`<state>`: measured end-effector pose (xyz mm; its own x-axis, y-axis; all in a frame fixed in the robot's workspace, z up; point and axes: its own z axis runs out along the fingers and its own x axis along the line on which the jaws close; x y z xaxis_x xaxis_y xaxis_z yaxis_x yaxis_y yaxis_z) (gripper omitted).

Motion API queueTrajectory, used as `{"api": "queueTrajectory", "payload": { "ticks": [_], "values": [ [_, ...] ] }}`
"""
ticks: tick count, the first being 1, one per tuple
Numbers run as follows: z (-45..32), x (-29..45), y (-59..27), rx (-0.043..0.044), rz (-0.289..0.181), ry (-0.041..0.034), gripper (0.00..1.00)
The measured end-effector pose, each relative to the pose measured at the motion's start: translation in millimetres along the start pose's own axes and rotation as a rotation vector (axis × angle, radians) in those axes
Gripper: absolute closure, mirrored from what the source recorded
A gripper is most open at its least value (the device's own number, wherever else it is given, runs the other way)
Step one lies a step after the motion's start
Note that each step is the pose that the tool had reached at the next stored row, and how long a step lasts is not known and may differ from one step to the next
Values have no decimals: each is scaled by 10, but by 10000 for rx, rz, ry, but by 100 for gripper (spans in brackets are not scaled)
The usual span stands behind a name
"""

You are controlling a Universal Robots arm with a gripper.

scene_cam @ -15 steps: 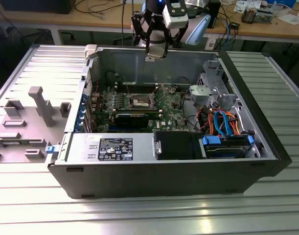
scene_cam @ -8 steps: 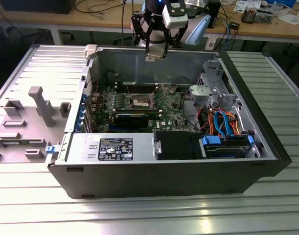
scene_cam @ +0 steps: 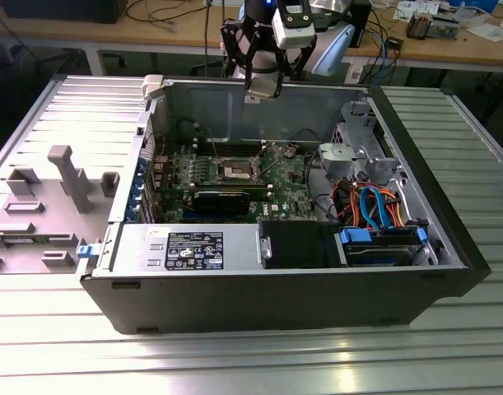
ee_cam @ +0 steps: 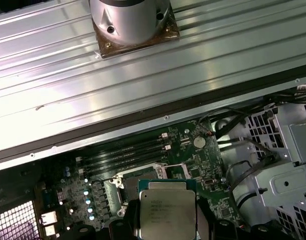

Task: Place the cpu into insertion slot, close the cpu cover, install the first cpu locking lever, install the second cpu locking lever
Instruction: 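Place the cpu into insertion slot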

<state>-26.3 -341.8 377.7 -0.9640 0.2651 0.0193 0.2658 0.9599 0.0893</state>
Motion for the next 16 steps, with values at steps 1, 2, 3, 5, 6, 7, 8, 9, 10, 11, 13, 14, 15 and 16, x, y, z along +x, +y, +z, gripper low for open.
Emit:
{"api": "queueTrajectory", "payload": {
  "ticks": [1, 2, 3, 5, 6, 7, 8, 9, 10, 11, 13, 14, 15, 16],
  "values": [
    [1, 0, 0, -1, 22, -2, 45],
    [1, 0, 0, -1, 43, -4, 45],
    [1, 0, 0, -1, 55, -5, 45],
    [1, 0, 0, -2, 59, -5, 45],
    [1, 0, 0, -2, 62, -6, 45],
    [1, 0, 0, -2, 62, -6, 45],
    [1, 0, 0, -1, 63, -6, 45],
    [1, 0, 0, -2, 63, -6, 45],
    [1, 0, 0, -2, 64, -6, 45],
    [1, 0, 0, -2, 64, -6, 45],
    [1, 0, 0, -2, 65, -6, 45],
    [1, 0, 0, -1, 65, -6, 45],
    [1, 0, 0, -1, 66, -6, 45],
    [1, 0, 0, -2, 68, -6, 45]
  ]
}}
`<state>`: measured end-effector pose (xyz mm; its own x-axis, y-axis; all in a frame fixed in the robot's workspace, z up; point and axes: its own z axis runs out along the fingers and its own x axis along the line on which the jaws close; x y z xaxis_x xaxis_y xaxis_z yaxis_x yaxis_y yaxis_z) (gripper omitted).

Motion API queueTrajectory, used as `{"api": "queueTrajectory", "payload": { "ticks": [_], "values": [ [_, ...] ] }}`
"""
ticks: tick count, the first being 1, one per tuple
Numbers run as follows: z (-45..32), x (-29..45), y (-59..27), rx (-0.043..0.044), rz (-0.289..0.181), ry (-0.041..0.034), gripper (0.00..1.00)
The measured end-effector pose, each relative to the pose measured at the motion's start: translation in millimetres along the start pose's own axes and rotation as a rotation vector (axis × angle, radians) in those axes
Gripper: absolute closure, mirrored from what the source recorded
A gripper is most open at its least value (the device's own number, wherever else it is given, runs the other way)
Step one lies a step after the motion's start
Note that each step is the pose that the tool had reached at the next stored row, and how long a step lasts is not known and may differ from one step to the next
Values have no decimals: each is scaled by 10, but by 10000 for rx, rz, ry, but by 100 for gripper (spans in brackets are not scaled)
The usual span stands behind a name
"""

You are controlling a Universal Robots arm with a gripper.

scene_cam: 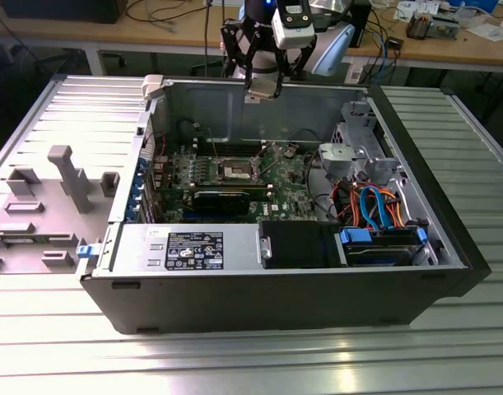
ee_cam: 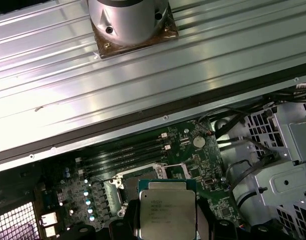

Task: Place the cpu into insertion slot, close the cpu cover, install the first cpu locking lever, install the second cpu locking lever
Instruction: 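Place the cpu into insertion slot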

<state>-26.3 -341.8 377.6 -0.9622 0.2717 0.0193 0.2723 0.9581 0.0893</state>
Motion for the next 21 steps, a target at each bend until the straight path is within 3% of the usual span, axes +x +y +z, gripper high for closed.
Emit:
{"api": "queueTrajectory", "payload": {
  "ticks": [6, 21],
  "values": [
    [3, 9, -3, -14, 646, -58, 45],
    [2, 35, -10, -14, 706, -63, 45]
  ]
}}
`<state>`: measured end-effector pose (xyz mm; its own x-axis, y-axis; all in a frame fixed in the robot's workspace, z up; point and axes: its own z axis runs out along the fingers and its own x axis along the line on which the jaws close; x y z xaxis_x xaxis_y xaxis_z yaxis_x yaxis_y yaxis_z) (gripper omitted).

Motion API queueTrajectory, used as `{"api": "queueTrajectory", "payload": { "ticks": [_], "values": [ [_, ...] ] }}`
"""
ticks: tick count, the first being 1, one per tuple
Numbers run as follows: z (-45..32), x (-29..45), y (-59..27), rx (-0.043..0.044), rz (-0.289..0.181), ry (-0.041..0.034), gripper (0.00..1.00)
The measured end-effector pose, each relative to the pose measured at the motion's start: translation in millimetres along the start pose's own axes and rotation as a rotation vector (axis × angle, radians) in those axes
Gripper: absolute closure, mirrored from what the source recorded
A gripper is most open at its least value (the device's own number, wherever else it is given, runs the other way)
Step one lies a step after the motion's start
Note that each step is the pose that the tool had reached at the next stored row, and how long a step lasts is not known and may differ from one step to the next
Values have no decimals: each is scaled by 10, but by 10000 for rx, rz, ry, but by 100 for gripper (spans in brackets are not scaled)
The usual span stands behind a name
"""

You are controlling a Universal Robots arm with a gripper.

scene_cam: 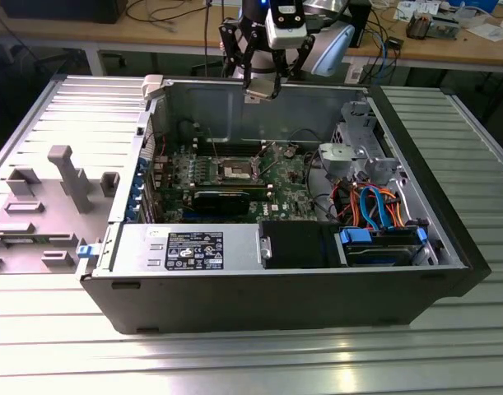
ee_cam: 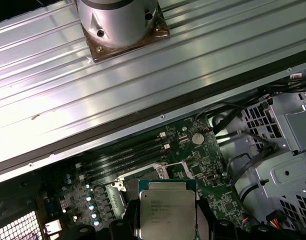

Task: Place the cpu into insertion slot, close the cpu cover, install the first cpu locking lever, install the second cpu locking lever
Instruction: 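Place the cpu into insertion slot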

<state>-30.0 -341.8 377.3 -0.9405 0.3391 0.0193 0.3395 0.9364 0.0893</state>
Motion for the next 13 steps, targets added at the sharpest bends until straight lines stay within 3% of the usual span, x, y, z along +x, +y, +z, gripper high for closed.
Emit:
{"api": "queueTrajectory", "payload": {
  "ticks": [13],
  "values": [
    [1, 3, -1, -8, 440, -39, 45]
  ]
}}
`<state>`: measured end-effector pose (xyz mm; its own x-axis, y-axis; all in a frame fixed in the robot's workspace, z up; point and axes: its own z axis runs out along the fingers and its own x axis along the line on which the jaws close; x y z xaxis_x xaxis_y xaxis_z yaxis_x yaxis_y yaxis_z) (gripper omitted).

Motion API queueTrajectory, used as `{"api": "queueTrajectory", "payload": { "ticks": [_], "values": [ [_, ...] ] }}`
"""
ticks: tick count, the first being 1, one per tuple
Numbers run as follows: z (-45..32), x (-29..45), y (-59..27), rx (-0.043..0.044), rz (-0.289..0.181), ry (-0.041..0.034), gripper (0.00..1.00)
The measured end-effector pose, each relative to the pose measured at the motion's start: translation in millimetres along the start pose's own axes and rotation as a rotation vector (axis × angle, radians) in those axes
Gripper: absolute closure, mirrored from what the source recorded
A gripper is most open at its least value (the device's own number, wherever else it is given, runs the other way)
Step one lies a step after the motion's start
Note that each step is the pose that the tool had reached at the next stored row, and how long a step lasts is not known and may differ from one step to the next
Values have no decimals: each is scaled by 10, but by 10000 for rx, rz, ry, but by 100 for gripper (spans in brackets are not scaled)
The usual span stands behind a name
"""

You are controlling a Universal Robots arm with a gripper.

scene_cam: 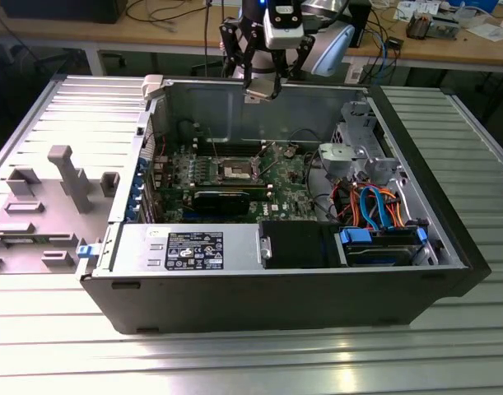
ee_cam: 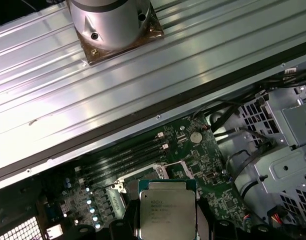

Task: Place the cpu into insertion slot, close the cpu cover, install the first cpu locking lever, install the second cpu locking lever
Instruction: 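Place the cpu into insertion slot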

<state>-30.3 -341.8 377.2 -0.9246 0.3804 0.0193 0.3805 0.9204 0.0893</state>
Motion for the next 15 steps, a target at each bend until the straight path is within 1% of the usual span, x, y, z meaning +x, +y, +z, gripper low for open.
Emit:
{"api": "queueTrajectory", "payload": {
  "ticks": [4, 7, 11, 13, 15],
  "values": [
    [0, 1, -1, -3, 165, -15, 45],
    [1, 1, -1, -8, 431, -38, 45],
    [5, 1, -1, -19, 969, -87, 45],
    [7, 1, -1, -22, 1125, -100, 45],
    [14, 3, -3, -26, 1404, -124, 45]
  ]
}}
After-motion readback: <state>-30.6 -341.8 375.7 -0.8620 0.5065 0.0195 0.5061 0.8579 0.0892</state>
